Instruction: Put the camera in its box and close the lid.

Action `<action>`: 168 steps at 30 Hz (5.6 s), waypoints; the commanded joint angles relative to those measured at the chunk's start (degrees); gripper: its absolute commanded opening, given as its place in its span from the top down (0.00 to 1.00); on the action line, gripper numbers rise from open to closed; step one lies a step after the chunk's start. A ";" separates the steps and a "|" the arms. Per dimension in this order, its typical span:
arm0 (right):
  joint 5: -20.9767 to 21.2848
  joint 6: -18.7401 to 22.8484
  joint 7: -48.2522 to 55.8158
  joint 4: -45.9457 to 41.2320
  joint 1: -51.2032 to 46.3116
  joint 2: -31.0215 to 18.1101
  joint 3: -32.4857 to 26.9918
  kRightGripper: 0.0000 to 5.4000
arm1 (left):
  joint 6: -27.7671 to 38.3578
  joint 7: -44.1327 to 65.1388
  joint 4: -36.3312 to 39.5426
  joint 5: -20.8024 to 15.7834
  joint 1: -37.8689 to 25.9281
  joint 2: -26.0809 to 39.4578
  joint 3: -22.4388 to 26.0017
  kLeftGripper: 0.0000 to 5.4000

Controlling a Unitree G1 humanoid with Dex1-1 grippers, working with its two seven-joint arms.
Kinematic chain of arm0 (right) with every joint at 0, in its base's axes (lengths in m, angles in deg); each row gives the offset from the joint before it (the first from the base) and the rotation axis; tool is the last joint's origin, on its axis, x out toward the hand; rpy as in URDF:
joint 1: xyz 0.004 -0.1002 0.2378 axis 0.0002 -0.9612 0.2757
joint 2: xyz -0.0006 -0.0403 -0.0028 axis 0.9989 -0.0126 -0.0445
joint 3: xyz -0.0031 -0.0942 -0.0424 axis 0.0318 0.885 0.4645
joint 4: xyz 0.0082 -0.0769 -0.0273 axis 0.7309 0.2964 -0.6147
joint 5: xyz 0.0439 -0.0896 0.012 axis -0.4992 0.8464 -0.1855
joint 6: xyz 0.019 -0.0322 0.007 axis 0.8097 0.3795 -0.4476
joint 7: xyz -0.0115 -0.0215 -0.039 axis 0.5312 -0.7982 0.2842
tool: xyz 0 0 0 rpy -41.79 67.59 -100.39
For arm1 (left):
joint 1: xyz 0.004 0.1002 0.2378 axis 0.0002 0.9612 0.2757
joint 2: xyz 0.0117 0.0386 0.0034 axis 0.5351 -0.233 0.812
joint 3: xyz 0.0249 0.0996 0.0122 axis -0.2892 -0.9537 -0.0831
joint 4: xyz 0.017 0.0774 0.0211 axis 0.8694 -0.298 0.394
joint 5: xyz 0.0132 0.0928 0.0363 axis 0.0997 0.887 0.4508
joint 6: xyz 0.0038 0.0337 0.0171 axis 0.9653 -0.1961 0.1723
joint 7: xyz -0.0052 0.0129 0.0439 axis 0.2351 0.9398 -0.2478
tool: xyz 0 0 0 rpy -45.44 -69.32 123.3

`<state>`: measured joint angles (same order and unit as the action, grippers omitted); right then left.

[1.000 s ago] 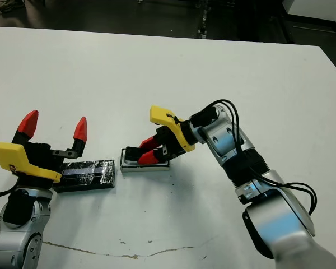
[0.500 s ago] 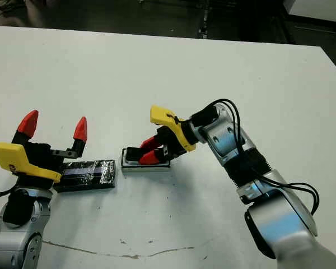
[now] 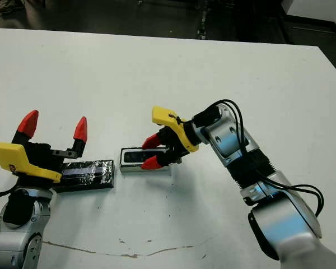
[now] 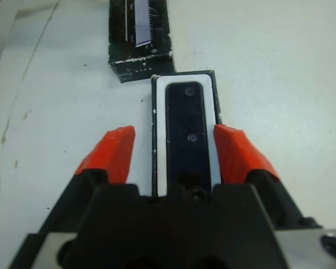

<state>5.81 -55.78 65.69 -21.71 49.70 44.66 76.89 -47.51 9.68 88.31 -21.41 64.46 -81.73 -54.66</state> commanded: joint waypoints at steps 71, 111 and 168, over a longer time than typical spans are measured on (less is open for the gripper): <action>-18.83 -11.51 -58.34 -40.63 -53.67 9.77 -37.74 0.98 | -3.92 78.10 -29.10 -22.92 -28.26 47.76 4.99 0.00; -19.50 -13.03 -57.48 -38.99 -54.24 9.51 -37.37 1.00 | -1.74 87.62 -34.96 -23.14 -28.99 42.51 -10.77 0.00; -21.94 -12.67 -56.61 -38.29 -53.81 8.02 -36.94 1.00 | -13.17 76.31 -33.70 -12.76 -22.37 37.17 -11.01 0.00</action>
<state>-15.97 -68.94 8.96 -60.37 -3.98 53.61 40.16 -59.79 87.06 53.82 -35.11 40.70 -45.36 -65.67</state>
